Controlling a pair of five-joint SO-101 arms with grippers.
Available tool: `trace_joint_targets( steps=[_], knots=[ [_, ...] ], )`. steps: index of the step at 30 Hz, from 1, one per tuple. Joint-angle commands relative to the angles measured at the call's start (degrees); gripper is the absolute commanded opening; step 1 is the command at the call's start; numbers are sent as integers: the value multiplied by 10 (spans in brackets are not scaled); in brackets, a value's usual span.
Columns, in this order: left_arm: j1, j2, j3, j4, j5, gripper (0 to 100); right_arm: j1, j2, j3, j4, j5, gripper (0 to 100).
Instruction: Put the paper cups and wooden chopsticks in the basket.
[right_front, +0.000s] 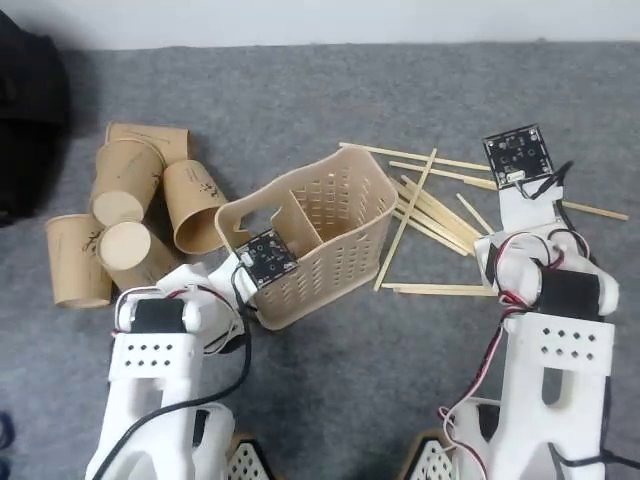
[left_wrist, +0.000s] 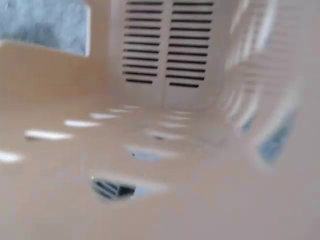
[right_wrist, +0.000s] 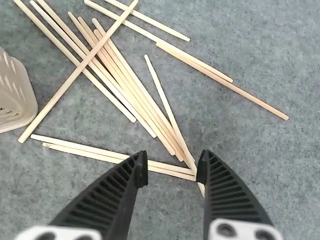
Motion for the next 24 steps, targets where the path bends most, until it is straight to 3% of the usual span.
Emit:
trace_joint_targets(
  steps=[1,12,19,24],
  knots=[
    [20,-5,0,-25,-4,258,2,-4,-6,-7,4,180],
    [21,-5,9,-68,-4,255,3,-4,-6,-7,6,180],
    [21,-5,62,-142,-6,130,5,-4,-6,-7,6,180],
    [19,-5,60,-148,-5,152,6,-4,-6,-7,7,180]
  ],
)
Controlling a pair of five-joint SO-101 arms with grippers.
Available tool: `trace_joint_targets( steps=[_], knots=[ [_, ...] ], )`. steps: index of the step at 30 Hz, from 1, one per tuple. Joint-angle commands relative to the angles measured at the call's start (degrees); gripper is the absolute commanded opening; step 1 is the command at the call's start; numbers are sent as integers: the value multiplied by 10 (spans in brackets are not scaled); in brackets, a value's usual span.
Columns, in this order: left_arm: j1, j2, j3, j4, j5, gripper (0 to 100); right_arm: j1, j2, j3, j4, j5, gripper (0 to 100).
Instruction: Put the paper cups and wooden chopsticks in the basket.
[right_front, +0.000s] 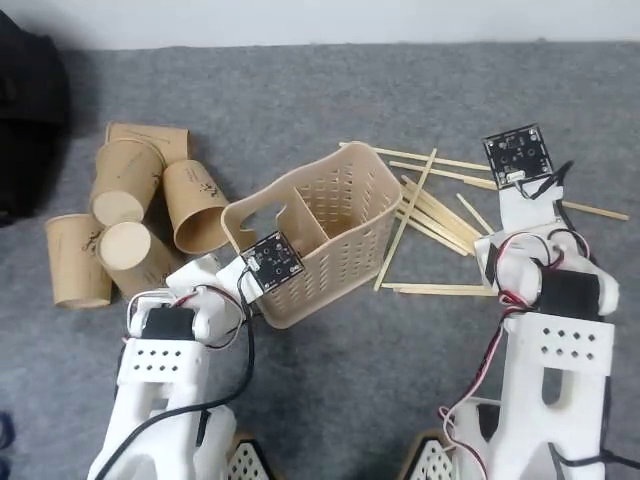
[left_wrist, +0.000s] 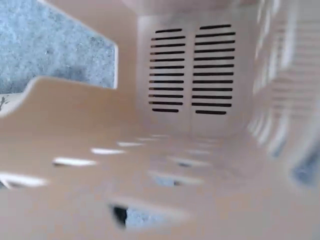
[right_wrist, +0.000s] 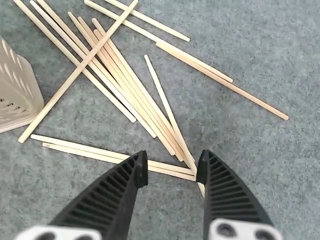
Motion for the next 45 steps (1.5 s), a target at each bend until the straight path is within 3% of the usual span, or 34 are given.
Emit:
trace_joint_targets(
  steps=[1,8,14,20,25,30,35,45],
  knots=[
    [4,1,-2,-11,-5,170,6,-4,-5,-7,7,180],
    [-97,1,10,-84,-5,272,4,-4,-4,-7,6,180],
    [-169,-4,-9,-54,-21,279,3,-4,-4,-7,5,180],
    [-177,-4,-130,84,-3,276,3,-4,-4,-11,5,180],
    [-135,-4,-239,185,0,276,2,-4,-4,-12,4,180],
    [-131,-4,-322,219,0,276,2,-4,-4,-13,5,180],
    [-199,1,-372,86,27,276,2,-4,-4,-11,6,180],
    [-204,2,-155,-237,347,276,1,-4,-4,-7,4,180]
  ],
)
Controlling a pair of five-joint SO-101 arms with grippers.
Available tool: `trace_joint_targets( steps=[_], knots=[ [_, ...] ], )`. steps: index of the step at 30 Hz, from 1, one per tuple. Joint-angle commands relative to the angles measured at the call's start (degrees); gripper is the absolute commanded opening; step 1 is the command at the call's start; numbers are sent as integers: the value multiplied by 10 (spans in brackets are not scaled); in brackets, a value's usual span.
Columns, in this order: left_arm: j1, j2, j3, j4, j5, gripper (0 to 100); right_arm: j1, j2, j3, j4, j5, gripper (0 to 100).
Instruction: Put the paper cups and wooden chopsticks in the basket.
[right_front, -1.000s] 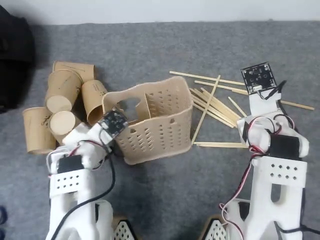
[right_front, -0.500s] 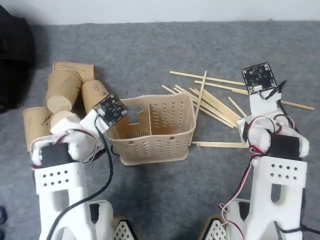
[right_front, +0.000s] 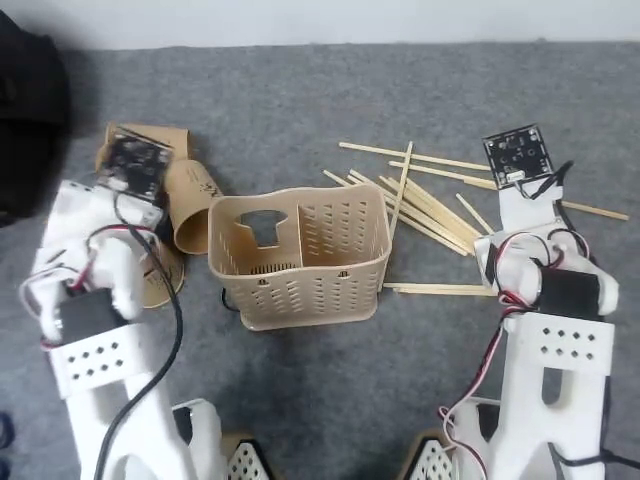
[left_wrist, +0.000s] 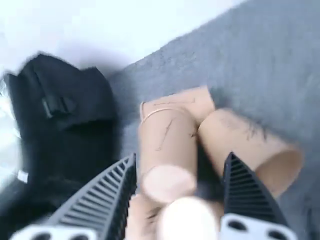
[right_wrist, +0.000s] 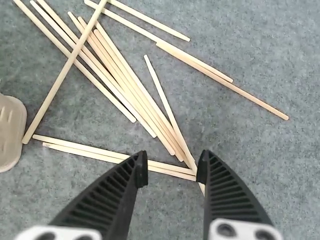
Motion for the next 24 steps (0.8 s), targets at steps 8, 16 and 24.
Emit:
trace_joint_targets(
  steps=[8,16,24],
  knots=[
    [25,-5,220,-260,91,278,2,-4,11,-13,4,180],
    [33,-4,247,-298,18,279,-10,-4,15,-11,4,180],
    [33,-4,327,-404,-24,276,-9,-4,15,-9,4,180]
  ],
)
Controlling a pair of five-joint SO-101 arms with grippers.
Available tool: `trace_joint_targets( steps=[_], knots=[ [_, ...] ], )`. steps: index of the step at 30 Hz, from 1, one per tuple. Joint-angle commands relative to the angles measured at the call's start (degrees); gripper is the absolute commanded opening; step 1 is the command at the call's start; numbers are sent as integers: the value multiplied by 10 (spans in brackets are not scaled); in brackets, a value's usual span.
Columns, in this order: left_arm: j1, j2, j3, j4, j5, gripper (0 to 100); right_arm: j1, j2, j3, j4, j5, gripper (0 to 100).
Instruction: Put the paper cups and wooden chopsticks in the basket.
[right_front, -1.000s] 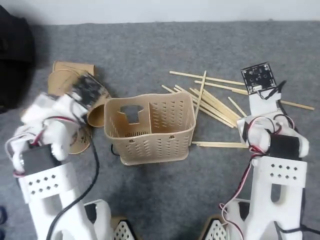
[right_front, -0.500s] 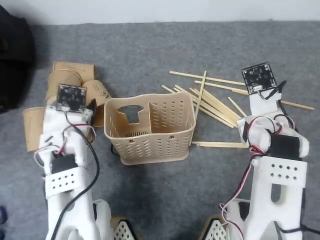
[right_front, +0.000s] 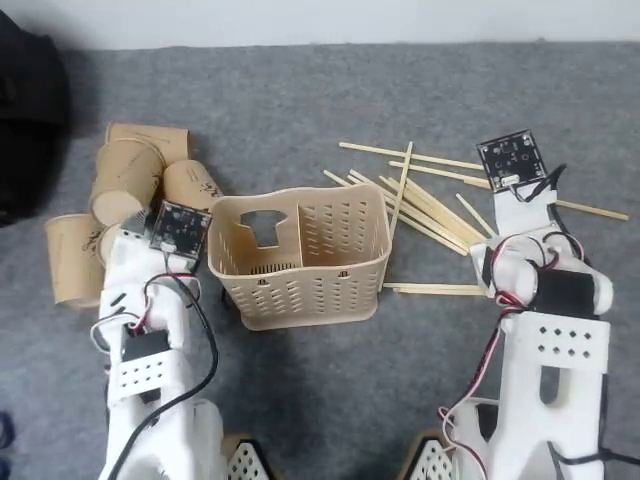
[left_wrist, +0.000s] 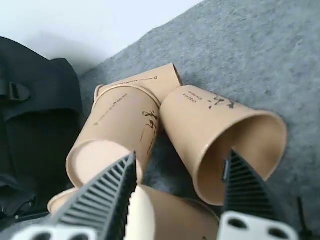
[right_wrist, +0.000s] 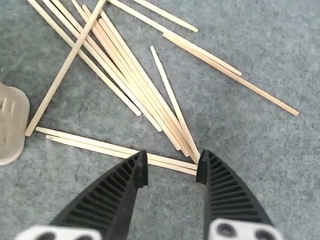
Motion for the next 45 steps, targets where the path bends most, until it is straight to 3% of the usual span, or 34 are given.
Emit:
trace_joint_targets(
  steps=[1,7,14,21,26,32,41,45],
  knots=[
    [0,-5,-25,4,11,276,-6,-4,-5,-5,4,180],
    [1,-5,-150,137,40,276,-6,-4,-5,0,3,180],
    [-15,25,-611,556,125,276,-6,-4,-5,-3,3,180],
    [-18,285,-1043,813,162,276,-6,-4,-5,-1,3,180],
    [-4,491,-1290,973,96,276,-6,-4,-5,10,3,180],
    [10,641,-1424,1000,-18,276,-5,-4,-5,7,3,180],
    [34,709,-1418,1001,-104,276,-6,-4,-5,4,3,180],
    [56,693,-1337,1002,-120,276,-6,-4,-5,4,3,180]
  ],
)
